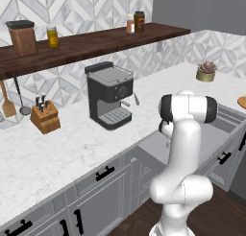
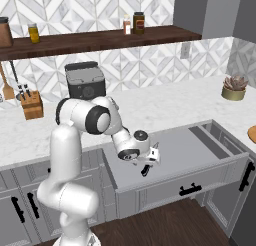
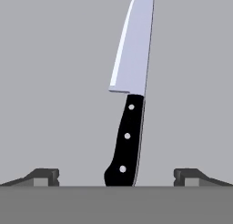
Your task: Pick up the knife from the drawer and place it on the cutting board. Then place the meat from the plate to the cutting board.
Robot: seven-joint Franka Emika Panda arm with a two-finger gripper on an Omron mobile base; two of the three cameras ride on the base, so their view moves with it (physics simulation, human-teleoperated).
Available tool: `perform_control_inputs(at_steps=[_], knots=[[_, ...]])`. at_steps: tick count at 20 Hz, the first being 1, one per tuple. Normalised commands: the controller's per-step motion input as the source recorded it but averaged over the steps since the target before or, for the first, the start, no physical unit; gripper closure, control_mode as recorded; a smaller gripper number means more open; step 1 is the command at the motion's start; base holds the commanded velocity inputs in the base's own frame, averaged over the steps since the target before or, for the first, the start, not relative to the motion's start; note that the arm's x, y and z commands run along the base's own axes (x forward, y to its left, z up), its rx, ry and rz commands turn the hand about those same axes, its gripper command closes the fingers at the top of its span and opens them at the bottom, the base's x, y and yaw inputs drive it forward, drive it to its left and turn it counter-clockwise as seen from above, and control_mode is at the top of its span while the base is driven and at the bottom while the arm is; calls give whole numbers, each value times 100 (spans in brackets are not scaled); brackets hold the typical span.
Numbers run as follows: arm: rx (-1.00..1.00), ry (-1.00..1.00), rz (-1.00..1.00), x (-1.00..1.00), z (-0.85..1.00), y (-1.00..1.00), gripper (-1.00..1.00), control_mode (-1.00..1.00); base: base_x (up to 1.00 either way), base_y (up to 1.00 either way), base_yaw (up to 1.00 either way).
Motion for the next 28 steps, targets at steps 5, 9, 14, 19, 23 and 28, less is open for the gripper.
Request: perform_control_inputs(at_steps=[5,9,14,19,23,28], knots=[[0,0,0,10,-24,-6,-100,-100,0,0,0],[0,0,0,21,-21,-7,-100,-100,0,0,0],[0,0,0,23,-18,-1,-100,-100,0,0,0],[0,0,0,19,-20,0,-100,-100,0,0,0],[0,1,0,16,-27,0,-100,-100,0,0,0],[0,2,0,10,-26,1,100,-100,0,0,0]])
